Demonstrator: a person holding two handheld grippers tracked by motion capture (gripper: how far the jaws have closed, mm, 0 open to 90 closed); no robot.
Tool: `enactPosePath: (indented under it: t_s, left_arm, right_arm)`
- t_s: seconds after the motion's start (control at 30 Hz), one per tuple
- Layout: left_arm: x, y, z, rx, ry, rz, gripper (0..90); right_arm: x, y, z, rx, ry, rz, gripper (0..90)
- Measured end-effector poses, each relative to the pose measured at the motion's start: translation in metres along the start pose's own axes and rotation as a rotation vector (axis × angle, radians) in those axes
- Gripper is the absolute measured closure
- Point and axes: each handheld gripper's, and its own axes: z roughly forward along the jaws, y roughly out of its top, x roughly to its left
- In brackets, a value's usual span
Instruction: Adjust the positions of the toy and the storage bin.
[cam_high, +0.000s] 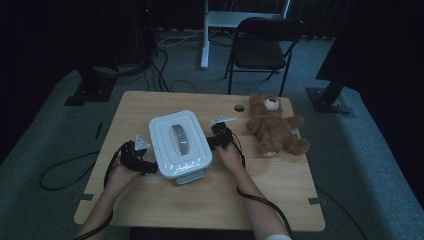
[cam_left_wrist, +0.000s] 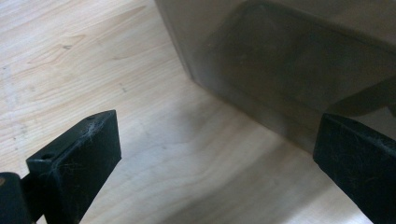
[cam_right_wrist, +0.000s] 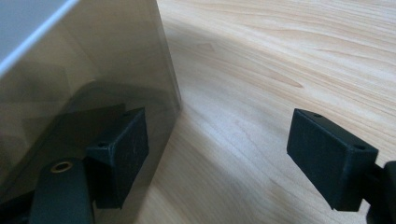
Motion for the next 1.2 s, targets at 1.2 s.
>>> enactPosePath:
  t_s: [1.2]
  left_arm:
    - [-0.093, 0.005, -0.017, -0.038, -0.175, 0.082, 1.2]
  right_arm:
    - [-0.032, -0.037, -0.034, 0.03, 0.05, -0.124, 19.5]
